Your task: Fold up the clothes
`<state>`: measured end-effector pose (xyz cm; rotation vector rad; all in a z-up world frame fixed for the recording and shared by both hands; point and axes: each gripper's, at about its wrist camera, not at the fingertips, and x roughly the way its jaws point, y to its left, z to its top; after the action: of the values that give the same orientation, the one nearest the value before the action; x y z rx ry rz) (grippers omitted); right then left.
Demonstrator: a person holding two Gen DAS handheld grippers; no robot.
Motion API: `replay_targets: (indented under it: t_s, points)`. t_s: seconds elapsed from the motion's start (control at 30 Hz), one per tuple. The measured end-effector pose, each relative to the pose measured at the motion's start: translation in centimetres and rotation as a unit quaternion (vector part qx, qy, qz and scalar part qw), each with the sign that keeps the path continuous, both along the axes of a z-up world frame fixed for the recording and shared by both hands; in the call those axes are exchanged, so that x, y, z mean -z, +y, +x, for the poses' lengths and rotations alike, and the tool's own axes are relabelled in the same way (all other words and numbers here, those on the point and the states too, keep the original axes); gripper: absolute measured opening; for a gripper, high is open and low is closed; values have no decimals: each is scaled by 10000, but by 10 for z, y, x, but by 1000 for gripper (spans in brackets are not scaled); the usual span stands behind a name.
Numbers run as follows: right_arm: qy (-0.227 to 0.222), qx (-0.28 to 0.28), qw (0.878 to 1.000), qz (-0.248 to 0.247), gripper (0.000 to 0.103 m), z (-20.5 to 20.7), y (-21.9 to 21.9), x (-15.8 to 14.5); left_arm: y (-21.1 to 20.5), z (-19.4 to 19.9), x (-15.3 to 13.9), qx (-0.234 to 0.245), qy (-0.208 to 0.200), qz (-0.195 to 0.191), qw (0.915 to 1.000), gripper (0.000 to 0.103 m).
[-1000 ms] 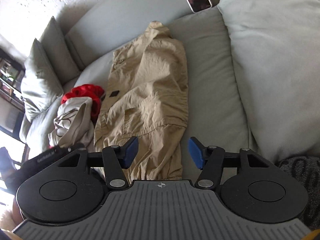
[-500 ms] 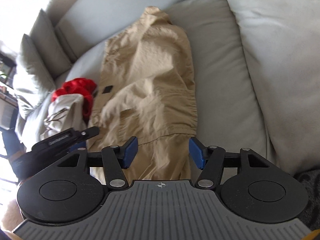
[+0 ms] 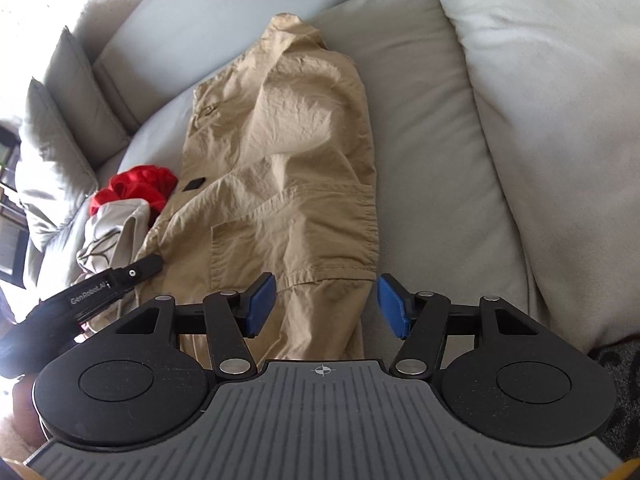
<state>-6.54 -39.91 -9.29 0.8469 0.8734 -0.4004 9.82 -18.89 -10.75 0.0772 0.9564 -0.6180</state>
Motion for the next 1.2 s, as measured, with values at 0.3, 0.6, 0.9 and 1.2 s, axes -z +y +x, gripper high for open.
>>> replay_targets:
  t_s: [0.3,0.6,0.9,1.2]
  points:
    - [-38,49,9999,84,63,-7,-2,0,11,14,13,-307,322,-539,9976,21]
    - [-20,-17,10000,95,63,-10,0,0,-9,2,21,7,-124,18,9999,9]
    - [-22,-46,9999,122,64,-10,3,0,-19,-29,-4,605,-1480,137,9870,4]
    - [-38,-35,9999,86,64,-16,1,-2,4,1,1,-132,-611,-277,9977,4]
